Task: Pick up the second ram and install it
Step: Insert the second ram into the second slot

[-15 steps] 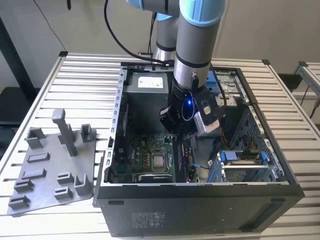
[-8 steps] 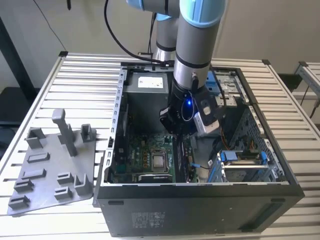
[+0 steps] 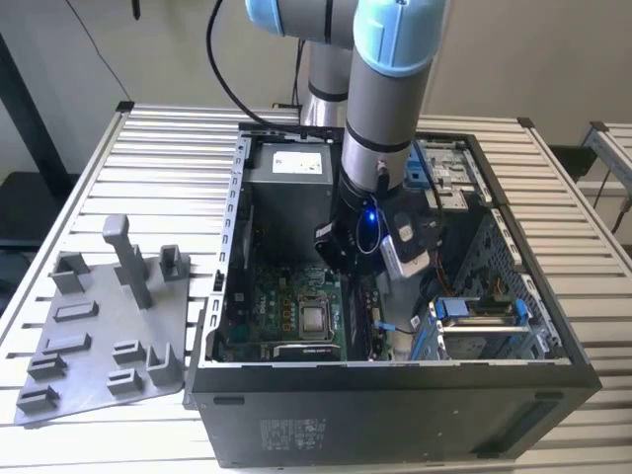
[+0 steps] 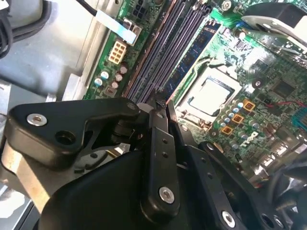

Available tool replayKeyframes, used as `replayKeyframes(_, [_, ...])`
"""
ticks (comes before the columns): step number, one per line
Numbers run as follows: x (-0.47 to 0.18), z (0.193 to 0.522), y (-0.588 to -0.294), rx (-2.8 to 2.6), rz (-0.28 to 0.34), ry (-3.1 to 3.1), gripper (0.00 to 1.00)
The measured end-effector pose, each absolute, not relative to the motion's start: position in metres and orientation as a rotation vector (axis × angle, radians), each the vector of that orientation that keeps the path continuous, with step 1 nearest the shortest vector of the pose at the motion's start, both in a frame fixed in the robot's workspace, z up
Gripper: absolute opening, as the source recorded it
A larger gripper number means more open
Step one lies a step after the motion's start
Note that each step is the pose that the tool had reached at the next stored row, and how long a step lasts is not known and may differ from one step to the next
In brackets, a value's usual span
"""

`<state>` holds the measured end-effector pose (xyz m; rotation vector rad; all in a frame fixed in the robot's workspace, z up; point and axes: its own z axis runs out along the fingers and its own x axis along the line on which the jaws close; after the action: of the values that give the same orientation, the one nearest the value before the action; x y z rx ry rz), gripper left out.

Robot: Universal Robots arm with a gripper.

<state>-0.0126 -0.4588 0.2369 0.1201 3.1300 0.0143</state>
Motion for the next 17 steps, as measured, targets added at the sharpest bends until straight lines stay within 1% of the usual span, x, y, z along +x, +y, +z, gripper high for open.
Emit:
replayKeyframes(6, [-0.0131,0.2282,-0.4593,0.167,0.015,3.128,0.15])
replayKeyframes(17, [-0.0132,0.2256,-0.4618,0.139,0.013,3.138,0.15])
